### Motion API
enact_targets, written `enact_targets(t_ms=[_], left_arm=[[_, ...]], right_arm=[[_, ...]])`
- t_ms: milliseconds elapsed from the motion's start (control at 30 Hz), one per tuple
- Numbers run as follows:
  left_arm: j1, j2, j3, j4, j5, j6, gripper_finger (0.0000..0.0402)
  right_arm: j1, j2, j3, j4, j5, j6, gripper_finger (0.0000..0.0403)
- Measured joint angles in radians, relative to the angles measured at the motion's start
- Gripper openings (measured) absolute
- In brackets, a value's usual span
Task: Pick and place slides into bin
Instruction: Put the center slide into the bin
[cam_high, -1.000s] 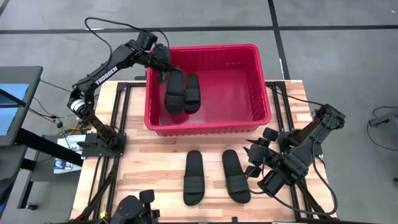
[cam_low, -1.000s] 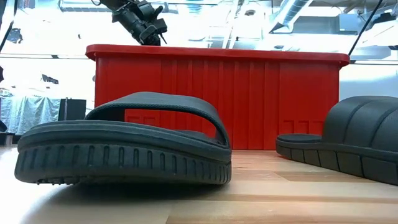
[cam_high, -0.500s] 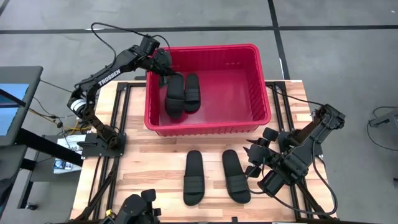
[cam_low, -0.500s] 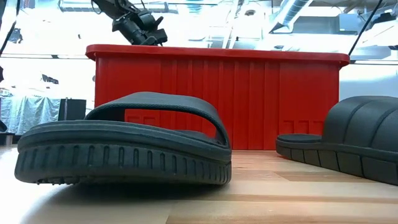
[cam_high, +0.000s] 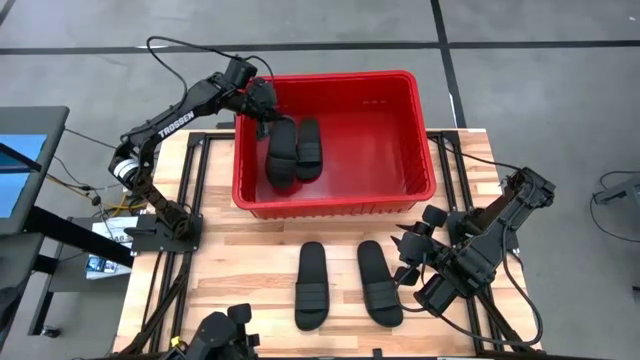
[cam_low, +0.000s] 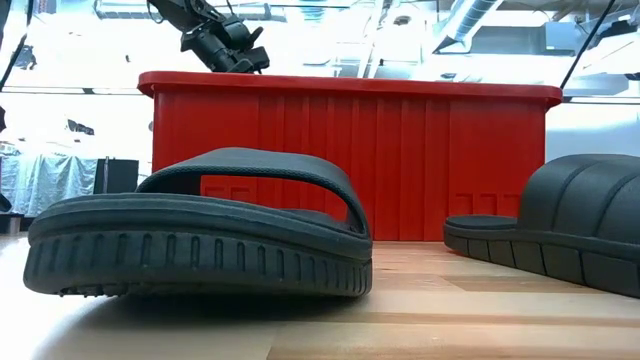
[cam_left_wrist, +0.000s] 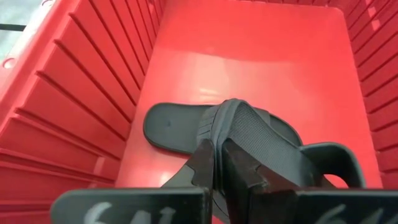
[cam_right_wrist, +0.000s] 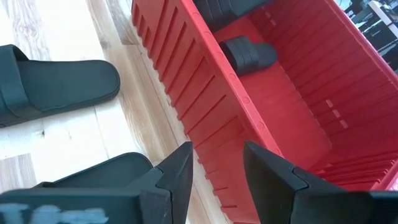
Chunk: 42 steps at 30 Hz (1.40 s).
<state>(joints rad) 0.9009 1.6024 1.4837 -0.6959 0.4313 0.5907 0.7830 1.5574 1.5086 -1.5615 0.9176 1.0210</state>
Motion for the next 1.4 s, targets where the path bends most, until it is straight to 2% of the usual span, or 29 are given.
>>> enact_targets(t_ms=[200,733,1200,1400], left_arm=[[0.000,0.000,0.000,-0.003,-0.003,0.000,0.0000],[0.017,0.001,0.000,-0.073,-0.091,0.026,0.0000],[0.029,0.004,-0.002,-0.045,-0.109,-0.065,0.0000],[0.029,0.003,-0.105,0.031,-0.184,-0.081,0.0000]], right_arm=[[0.000,0.000,0.000,0.005,0.000,0.000,0.0134],[0.000,0.000,0.000,0.003,0.000,0.000,0.0134],[0.000,0.000,0.000,0.004,0.000,0.000,0.0134],[0.000,0.000,0.000,0.004,0.000,0.000,0.0134]])
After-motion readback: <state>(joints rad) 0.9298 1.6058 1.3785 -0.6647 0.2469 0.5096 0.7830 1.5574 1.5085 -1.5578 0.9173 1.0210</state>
